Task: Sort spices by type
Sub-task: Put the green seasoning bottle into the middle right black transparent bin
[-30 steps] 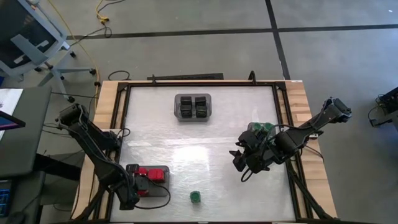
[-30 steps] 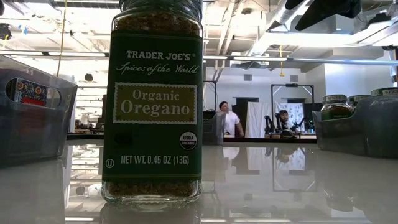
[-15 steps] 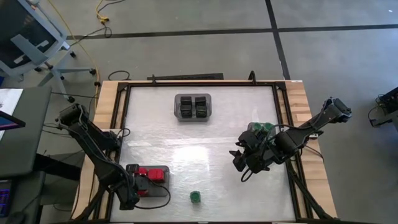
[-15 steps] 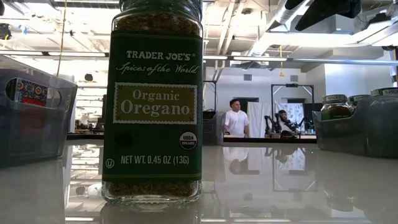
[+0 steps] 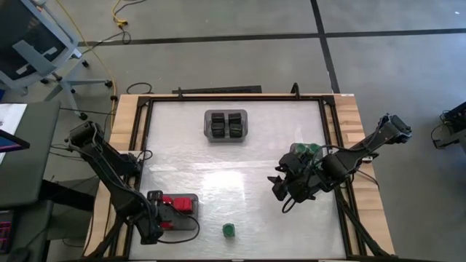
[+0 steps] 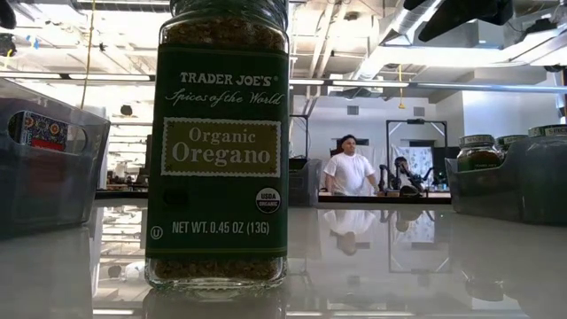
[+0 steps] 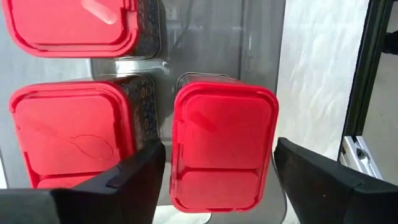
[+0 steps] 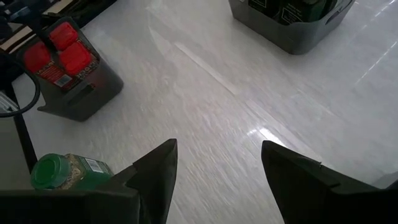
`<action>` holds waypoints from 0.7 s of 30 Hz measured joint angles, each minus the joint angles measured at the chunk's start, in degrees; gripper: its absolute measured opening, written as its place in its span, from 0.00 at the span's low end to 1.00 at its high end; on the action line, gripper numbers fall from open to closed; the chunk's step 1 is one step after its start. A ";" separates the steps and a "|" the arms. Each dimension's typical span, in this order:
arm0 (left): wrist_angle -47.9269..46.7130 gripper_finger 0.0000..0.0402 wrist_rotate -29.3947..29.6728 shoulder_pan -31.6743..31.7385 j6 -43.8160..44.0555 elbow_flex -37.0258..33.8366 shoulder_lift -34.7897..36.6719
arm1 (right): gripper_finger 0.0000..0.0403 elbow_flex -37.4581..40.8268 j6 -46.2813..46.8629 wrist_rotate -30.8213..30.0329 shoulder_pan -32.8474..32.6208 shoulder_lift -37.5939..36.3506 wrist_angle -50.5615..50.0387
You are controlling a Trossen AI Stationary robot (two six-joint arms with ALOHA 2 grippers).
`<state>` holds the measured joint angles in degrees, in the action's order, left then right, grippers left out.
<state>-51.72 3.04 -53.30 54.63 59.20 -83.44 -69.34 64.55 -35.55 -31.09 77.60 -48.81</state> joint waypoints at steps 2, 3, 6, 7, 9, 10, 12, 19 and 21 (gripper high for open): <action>0.02 0.74 -0.01 0.00 0.01 0.00 0.00 | 0.64 0.00 -0.04 0.00 0.00 0.00 0.06; 0.00 0.74 -0.04 0.00 -0.01 0.00 0.00 | 0.64 0.00 -0.04 0.00 0.00 0.00 0.04; -0.04 0.74 -0.27 0.02 -0.19 0.00 0.00 | 0.64 0.00 -0.07 0.00 0.00 0.00 0.04; -0.04 0.74 -0.33 0.09 0.16 0.00 0.00 | 0.64 0.00 -0.07 0.00 0.00 0.00 0.04; -0.08 0.74 -0.61 0.09 0.71 0.00 0.00 | 0.64 0.00 -0.07 0.00 0.00 0.00 0.04; -0.14 0.74 -0.70 0.09 0.89 0.00 0.00 | 0.64 0.00 -0.07 0.00 0.00 0.00 0.04; -0.50 0.74 -0.84 0.09 1.74 0.00 0.00 | 0.64 0.00 -0.07 0.00 0.00 0.00 0.04; -3.65 0.74 -0.82 0.13 2.14 2.43 0.17 | 0.64 0.00 -0.07 0.00 0.01 0.00 0.04; -4.52 0.74 -0.82 0.14 2.03 3.34 0.17 | 0.64 0.00 -0.07 0.00 0.00 0.00 0.06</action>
<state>-56.24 2.22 -53.16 56.66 62.54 -83.26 -69.34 64.49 -35.55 -31.09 77.60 -48.75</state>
